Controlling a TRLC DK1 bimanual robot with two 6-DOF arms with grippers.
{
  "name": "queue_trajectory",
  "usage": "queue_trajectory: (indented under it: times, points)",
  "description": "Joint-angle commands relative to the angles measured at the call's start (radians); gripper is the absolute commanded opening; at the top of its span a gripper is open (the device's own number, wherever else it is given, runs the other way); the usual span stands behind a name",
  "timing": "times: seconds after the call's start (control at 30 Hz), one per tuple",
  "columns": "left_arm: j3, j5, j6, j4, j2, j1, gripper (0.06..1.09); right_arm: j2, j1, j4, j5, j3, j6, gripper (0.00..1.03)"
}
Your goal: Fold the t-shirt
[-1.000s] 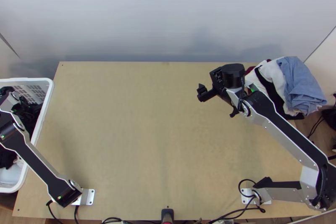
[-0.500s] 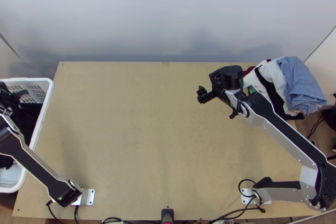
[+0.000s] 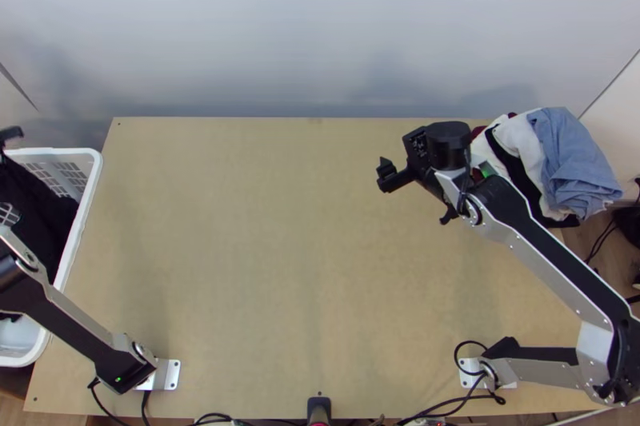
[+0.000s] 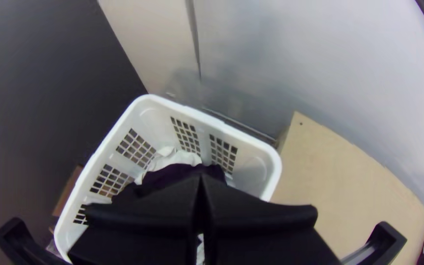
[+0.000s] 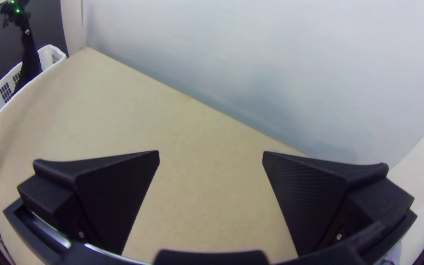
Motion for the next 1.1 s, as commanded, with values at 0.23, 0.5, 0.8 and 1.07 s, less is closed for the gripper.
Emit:
queue_trajectory:
  times: [0.23, 0.5, 0.8, 1.07]
  points:
    - [0.062, -0.075, 0.009, -0.086, -0.305, -0.398, 0.10, -0.114, -0.063, 0.036, 0.003, -0.092, 0.061, 0.98]
    - [-0.029, -0.214, -0.058, -0.153, -0.308, -0.825, 0.10, -0.252, -0.094, 0.194, 0.003, -0.350, 0.084, 0.98]
    - [0.068, -0.348, -0.069, -0.081, -0.247, -1.178, 0.10, -0.364, -0.180, 0.256, 0.003, -0.509, 0.139, 0.98]
    - [0.066, -0.349, -0.100, -0.015, -0.169, -1.432, 0.10, -0.416, -0.259, 0.269, 0.003, -0.614, 0.151, 0.98]
